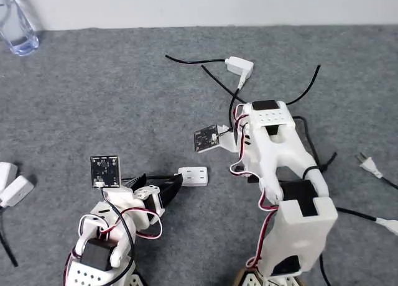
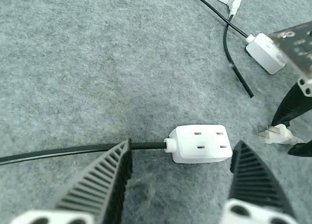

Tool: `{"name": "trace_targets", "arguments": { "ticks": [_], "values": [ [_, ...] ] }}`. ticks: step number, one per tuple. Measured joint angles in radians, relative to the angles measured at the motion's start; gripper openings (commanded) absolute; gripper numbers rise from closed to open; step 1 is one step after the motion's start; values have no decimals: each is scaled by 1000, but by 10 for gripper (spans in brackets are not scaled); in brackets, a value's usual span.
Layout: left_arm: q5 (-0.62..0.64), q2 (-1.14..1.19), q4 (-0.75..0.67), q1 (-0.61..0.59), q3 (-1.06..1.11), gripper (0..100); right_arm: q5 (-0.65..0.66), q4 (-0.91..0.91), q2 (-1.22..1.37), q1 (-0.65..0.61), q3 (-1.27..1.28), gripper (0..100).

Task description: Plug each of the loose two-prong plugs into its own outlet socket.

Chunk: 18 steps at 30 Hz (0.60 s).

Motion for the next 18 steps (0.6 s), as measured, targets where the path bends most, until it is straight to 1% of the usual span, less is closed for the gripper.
{"name": "trace_targets", "arguments": {
  "ticks": [4, 9, 18],
  "values": [
    [0, 0, 0, 0, 0, 311, 0, 14, 0, -3, 0, 165],
    [0, 0, 0, 0, 0, 311, 0, 95, 0, 0, -12, 165],
    [-43, 0, 0, 0, 0, 311, 0, 201, -15, 0, -20, 165]
  ]
}}
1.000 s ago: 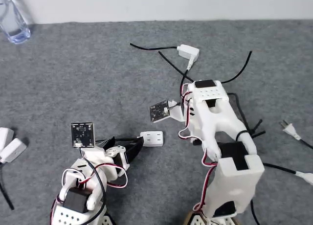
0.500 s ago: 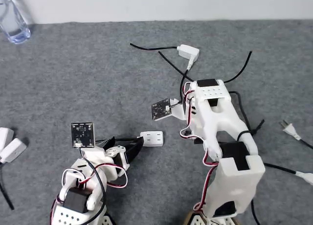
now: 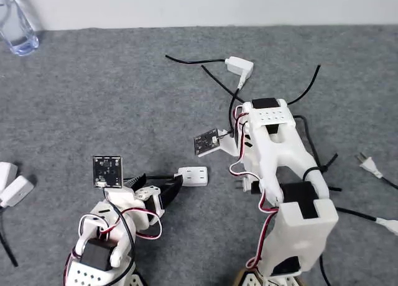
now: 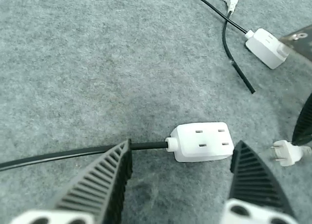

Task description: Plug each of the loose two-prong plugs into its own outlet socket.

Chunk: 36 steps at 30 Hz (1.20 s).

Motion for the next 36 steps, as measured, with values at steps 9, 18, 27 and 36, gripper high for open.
{"name": "trace_targets", "arguments": {
  "ticks": [9, 18, 27, 36],
  "values": [
    [-3, 0, 0, 0, 0, 311, 0, -28, 0, -2, 0, 165],
    [-3, 0, 0, 0, 0, 311, 0, -57, 0, -2, 0, 165],
    [-3, 0, 0, 0, 0, 311, 0, -58, 86, -2, 0, 167],
    [-3, 0, 0, 0, 0, 311, -26, -178, 86, -2, 43, 169]
  ]
}}
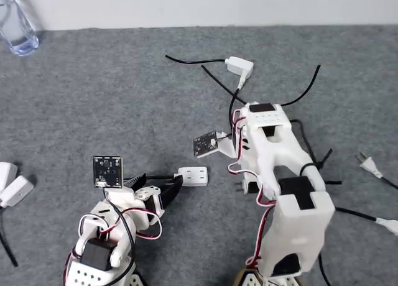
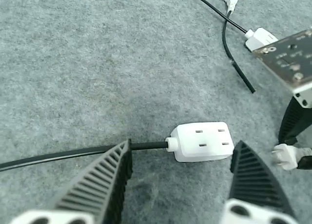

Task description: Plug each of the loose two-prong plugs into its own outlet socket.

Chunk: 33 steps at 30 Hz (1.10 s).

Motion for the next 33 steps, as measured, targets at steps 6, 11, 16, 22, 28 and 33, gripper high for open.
{"name": "trace_targets", "arguments": {
  "ticks": [6, 11, 16, 22, 28, 33],
  "values": [
    [0, 0, 0, 0, 0, 311, 0, -41, -18, -6, 34, 165],
    [0, 0, 0, 0, 0, 311, 0, -41, -18, -6, 34, 124],
    [0, 0, 0, 0, 0, 311, -20, -68, -18, -18, 32, 28],
    [0, 0, 0, 0, 0, 311, -224, -101, -15, -43, 32, 8],
    [0, 0, 0, 0, 0, 311, -410, -101, -15, -51, 32, 8],
    [0, 0, 0, 0, 0, 311, -512, -152, -15, -31, 37, 8]
  ]
}}
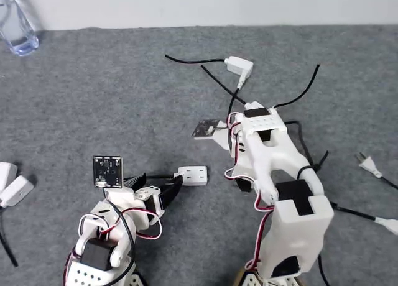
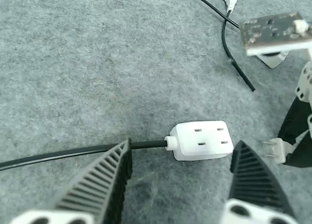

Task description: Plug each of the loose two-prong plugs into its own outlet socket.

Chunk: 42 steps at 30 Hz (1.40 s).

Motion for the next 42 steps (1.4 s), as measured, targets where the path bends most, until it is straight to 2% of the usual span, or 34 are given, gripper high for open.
{"name": "trace_targets", "arguments": {
  "ticks": [3, 7, 18, 27, 33, 38, 42],
  "values": [
    [0, 0, 0, 0, 0, 311, -78, -17, 0, 18, -9, 8],
    [0, 0, 0, 0, 0, 311, -97, -18, 0, 18, -9, 8],
    [0, 0, 0, 0, 0, 311, -69, 184, -64, 14, -222, 8],
    [0, 0, 0, 0, 0, 311, -29, 170, 49, -11, -230, 8],
    [0, 0, 0, 0, 0, 311, 48, 109, 114, 2, -232, 11],
    [0, 0, 0, 0, 0, 311, 55, 109, 114, 2, -232, 155],
    [0, 0, 0, 0, 0, 311, 55, 112, 114, 0, -232, 165]
  ]
}}
